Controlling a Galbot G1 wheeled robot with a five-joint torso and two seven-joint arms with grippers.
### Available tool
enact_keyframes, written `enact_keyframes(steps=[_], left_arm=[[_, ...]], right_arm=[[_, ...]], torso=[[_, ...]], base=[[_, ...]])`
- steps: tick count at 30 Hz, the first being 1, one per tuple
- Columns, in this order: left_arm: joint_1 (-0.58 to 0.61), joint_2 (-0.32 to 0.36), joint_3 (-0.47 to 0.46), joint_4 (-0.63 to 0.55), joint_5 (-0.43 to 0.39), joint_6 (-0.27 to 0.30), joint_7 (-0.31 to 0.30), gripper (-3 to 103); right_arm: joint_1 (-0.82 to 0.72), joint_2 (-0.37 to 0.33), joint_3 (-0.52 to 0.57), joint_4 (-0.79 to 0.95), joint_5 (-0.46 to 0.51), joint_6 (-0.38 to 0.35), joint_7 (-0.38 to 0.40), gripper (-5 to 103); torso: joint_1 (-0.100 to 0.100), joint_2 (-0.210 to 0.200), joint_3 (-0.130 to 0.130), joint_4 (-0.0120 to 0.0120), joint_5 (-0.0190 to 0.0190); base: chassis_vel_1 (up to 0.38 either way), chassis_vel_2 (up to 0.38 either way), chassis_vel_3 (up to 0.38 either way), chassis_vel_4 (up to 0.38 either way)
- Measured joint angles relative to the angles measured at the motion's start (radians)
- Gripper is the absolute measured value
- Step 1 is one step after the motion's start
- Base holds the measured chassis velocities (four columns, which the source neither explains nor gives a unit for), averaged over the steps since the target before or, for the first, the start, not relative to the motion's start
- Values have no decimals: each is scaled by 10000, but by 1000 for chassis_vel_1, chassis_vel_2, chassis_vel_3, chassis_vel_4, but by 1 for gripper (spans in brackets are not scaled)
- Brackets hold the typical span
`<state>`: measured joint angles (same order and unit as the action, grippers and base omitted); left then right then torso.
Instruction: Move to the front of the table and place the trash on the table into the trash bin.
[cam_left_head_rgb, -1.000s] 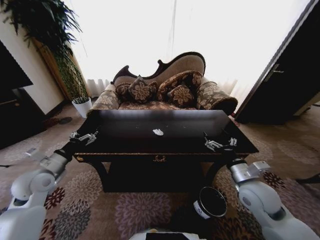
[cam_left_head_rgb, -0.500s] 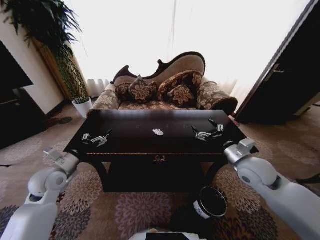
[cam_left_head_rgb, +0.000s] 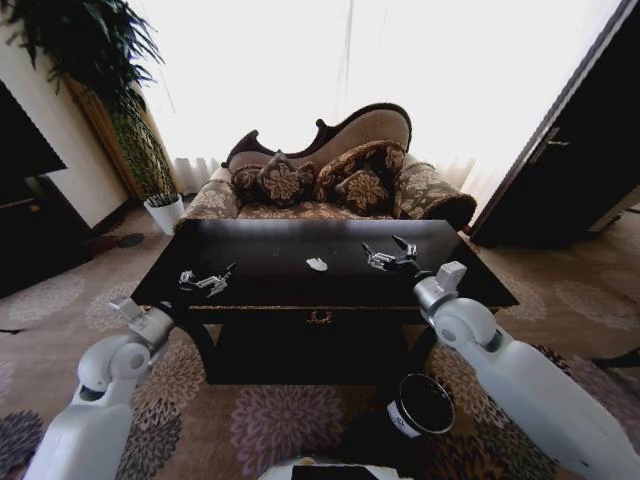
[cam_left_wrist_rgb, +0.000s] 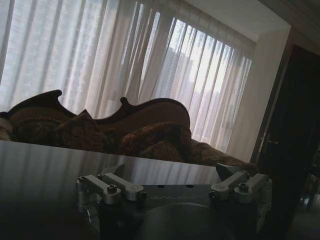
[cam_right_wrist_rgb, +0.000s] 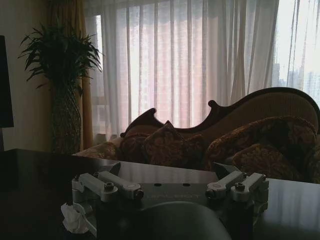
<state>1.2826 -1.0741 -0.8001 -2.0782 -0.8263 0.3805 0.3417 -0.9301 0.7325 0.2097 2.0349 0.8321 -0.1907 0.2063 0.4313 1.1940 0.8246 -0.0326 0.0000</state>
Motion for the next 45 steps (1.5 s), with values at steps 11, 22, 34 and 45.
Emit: enact_keyframes(steps=[11, 22, 34, 45], left_arm=[[139, -208, -34, -79, 189, 9, 30, 100], [660, -359, -834, -251, 180, -88, 164, 100], [677, -380, -876, -233, 178, -137, 196, 100], [697, -350, -929, -156, 189, -166, 224, 100]], right_arm=[[4108, -459, -3712, -903, 302, -767, -222, 100], [7927, 662, -6764, -1709, 1327, -2819, -236, 100], [7760, 738, -6776, -2399, 626, -3784, -1182, 100], [7695, 826, -6723, -2375, 945, -4316, -1595, 100]], torso=[[0, 0, 1, 3, -3], [0, -1, 1, 10, -2], [0, -1, 1, 0, 1], [-1, -1, 0, 2, -1]], base=[[0, 0, 0, 0], [0, 0, 0, 0], [0, 0, 0, 0], [0, 0, 0, 0]])
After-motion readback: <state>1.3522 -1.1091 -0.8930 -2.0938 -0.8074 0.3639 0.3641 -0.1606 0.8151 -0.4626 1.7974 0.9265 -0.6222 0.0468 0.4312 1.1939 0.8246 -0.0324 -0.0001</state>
